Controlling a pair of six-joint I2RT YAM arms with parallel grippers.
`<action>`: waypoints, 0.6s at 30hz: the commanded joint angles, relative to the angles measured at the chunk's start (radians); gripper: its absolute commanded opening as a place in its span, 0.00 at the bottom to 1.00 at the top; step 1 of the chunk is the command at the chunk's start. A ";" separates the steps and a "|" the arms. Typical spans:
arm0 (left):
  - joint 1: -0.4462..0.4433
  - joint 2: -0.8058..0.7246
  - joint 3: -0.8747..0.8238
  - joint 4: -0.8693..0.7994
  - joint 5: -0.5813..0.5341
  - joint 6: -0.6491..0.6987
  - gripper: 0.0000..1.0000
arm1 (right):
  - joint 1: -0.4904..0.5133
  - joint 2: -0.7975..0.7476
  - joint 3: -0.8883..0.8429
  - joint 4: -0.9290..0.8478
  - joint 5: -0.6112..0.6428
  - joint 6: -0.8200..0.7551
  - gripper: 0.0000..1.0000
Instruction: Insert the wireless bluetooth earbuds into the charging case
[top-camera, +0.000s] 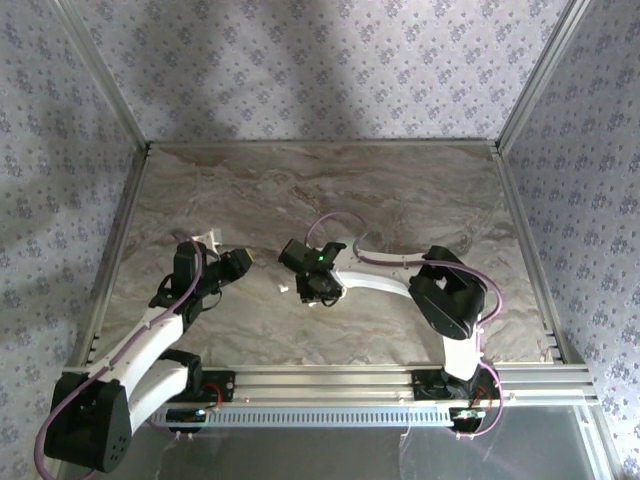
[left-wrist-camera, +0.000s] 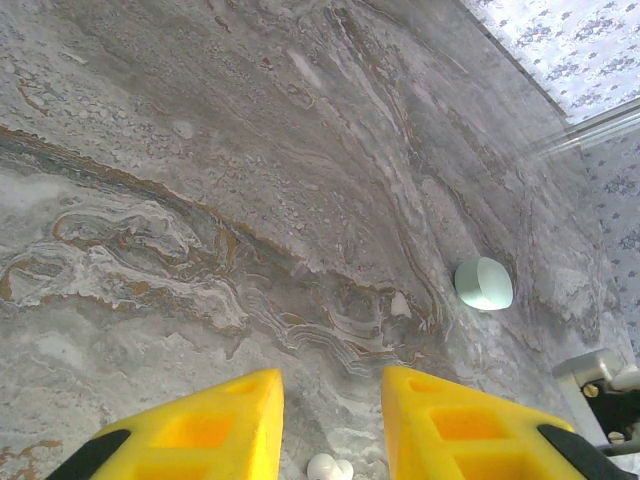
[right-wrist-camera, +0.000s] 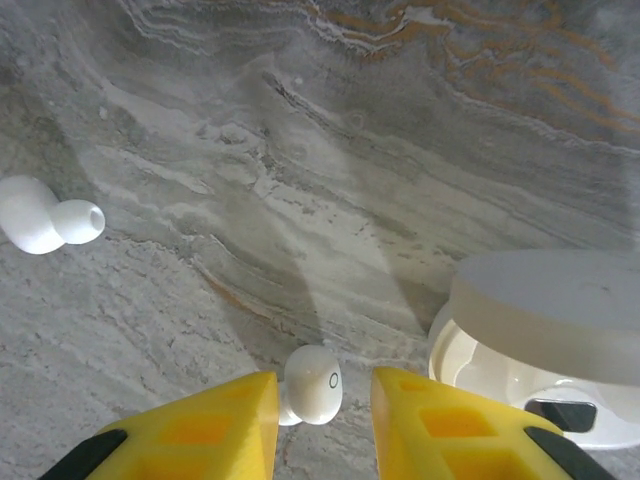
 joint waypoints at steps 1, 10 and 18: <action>0.006 -0.016 -0.004 0.030 0.014 -0.008 0.33 | -0.003 0.023 0.008 0.002 -0.009 -0.004 0.32; 0.006 -0.016 -0.006 0.030 0.013 -0.008 0.33 | -0.003 0.051 0.022 0.000 -0.023 -0.009 0.32; 0.007 -0.015 -0.006 0.031 0.014 -0.008 0.33 | -0.003 0.068 0.035 -0.009 -0.026 -0.010 0.31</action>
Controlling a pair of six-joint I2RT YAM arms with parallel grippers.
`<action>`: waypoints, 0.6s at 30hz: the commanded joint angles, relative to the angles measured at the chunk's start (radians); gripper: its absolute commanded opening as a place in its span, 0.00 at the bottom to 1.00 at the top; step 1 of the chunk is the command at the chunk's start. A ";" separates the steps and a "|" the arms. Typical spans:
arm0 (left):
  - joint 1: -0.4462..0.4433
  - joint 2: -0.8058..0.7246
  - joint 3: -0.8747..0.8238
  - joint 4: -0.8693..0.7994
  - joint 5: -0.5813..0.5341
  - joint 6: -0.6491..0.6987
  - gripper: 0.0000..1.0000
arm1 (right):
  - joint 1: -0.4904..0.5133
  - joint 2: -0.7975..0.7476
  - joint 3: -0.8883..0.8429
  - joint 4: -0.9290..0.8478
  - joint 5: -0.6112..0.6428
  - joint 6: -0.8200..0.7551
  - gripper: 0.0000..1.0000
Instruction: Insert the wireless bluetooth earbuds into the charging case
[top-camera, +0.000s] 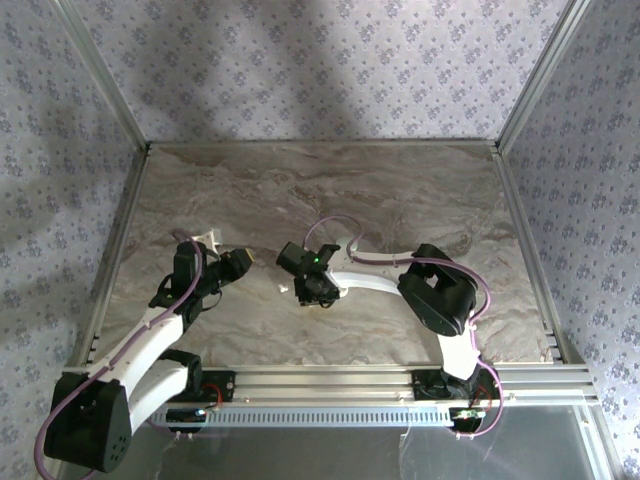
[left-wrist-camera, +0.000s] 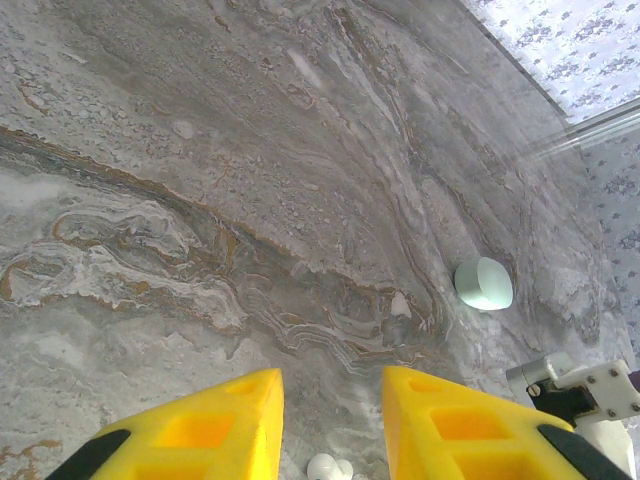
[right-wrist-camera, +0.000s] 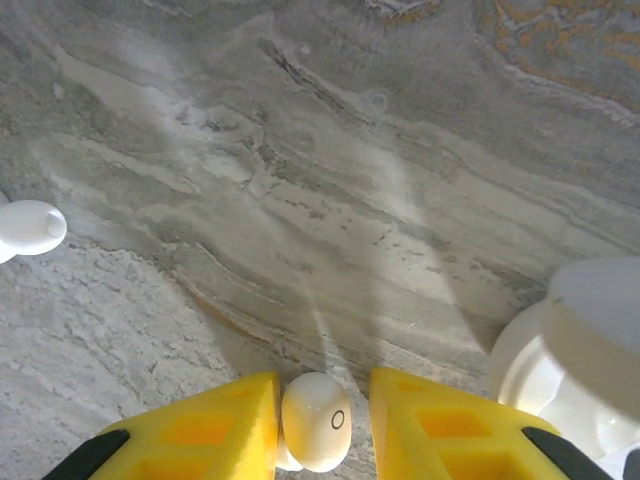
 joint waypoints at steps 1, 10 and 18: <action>0.007 -0.014 -0.005 0.031 0.014 -0.007 0.33 | -0.004 0.017 0.026 -0.025 -0.001 -0.010 0.29; 0.006 -0.015 -0.005 0.031 0.016 -0.006 0.33 | -0.002 0.006 0.034 -0.036 0.010 -0.012 0.25; 0.007 -0.013 -0.005 0.031 0.016 -0.006 0.33 | 0.006 -0.034 0.041 -0.077 0.066 -0.006 0.23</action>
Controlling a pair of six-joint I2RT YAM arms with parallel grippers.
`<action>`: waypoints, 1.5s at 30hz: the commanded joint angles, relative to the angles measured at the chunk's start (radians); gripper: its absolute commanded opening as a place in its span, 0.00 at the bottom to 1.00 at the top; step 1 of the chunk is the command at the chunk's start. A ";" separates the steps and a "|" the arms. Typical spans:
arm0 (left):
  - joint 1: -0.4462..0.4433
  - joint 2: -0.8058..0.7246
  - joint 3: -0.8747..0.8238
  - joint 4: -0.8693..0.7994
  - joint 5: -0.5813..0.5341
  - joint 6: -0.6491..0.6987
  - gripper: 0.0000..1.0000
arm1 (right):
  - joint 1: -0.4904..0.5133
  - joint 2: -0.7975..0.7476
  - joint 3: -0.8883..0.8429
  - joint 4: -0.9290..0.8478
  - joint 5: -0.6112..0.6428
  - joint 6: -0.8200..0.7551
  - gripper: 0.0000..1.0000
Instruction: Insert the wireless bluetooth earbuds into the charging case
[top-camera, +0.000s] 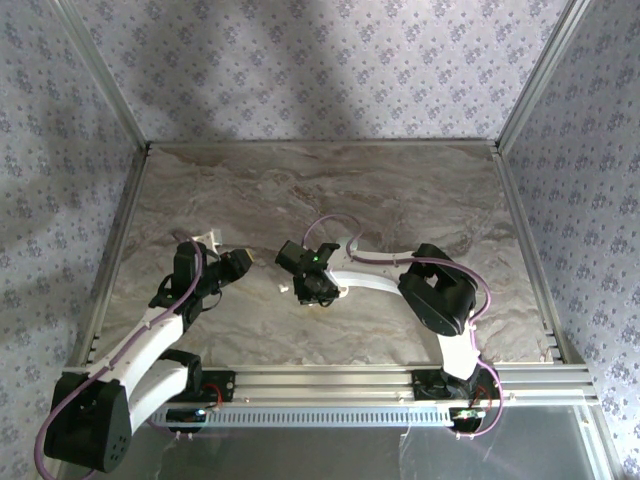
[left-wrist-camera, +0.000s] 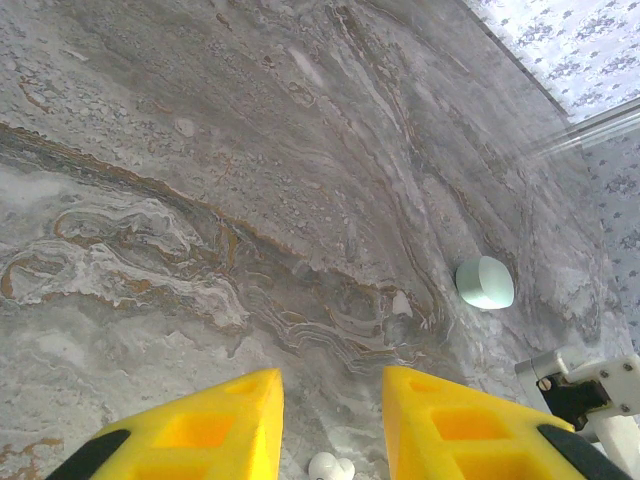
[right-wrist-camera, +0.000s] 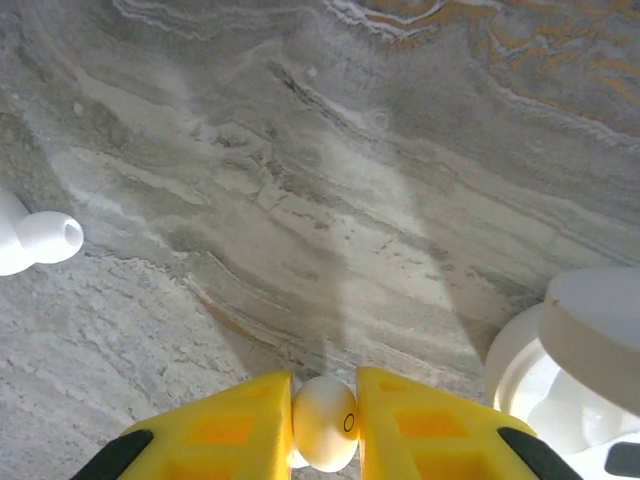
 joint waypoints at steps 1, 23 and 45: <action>0.006 -0.013 -0.003 0.031 0.016 -0.007 0.33 | 0.006 -0.041 0.023 -0.065 0.058 -0.001 0.23; 0.003 0.000 -0.006 0.042 0.017 -0.010 0.33 | 0.014 -0.092 0.027 -0.212 0.287 0.068 0.23; 0.003 -0.007 -0.006 0.040 0.017 -0.009 0.33 | 0.006 -0.025 0.059 -0.217 0.305 0.062 0.23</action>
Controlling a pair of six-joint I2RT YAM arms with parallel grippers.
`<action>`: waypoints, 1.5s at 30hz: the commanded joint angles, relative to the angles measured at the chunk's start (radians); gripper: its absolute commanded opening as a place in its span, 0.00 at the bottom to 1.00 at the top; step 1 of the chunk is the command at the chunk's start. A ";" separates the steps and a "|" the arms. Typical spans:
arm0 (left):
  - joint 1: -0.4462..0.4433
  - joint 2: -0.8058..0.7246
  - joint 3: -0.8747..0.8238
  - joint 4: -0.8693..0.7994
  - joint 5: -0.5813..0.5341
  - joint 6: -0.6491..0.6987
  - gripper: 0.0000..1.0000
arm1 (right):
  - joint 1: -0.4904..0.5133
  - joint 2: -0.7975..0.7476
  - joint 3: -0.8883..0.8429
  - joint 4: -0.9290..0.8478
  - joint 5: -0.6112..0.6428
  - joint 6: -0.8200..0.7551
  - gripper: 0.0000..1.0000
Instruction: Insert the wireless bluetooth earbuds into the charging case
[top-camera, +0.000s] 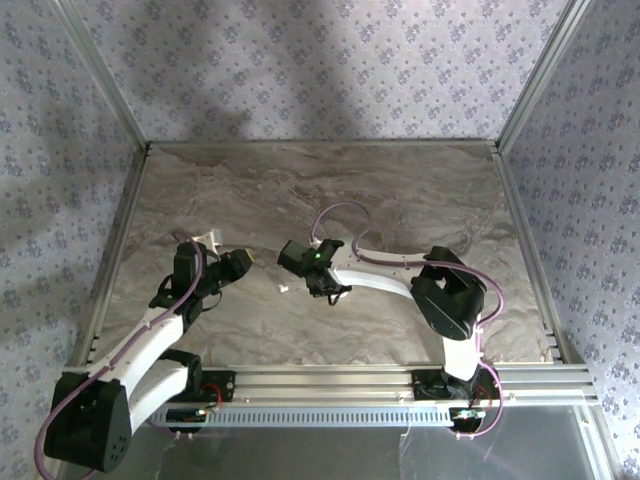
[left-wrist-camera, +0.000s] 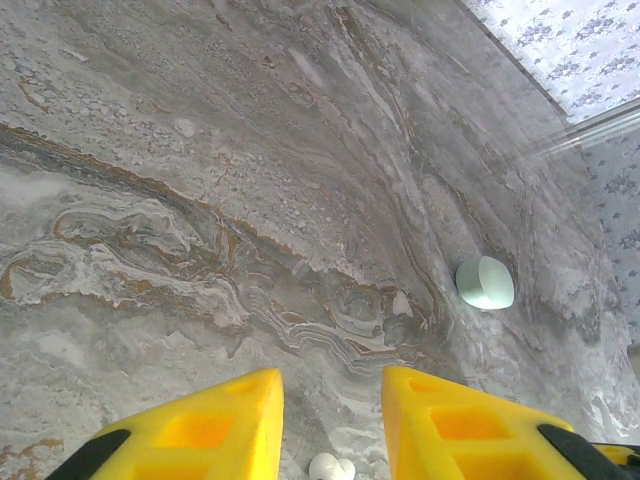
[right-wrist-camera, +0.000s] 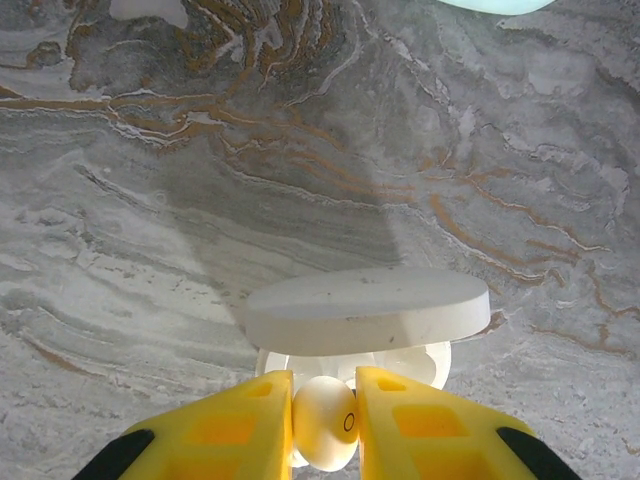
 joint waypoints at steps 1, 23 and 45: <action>0.003 -0.007 -0.002 0.033 0.016 -0.008 0.33 | -0.008 0.030 0.030 -0.035 0.030 0.016 0.23; 0.003 -0.008 -0.001 0.033 0.016 -0.006 0.33 | -0.019 0.064 0.039 -0.024 0.030 0.008 0.23; 0.003 -0.009 -0.002 0.033 0.015 -0.007 0.33 | -0.016 0.045 0.036 -0.018 0.010 0.003 0.34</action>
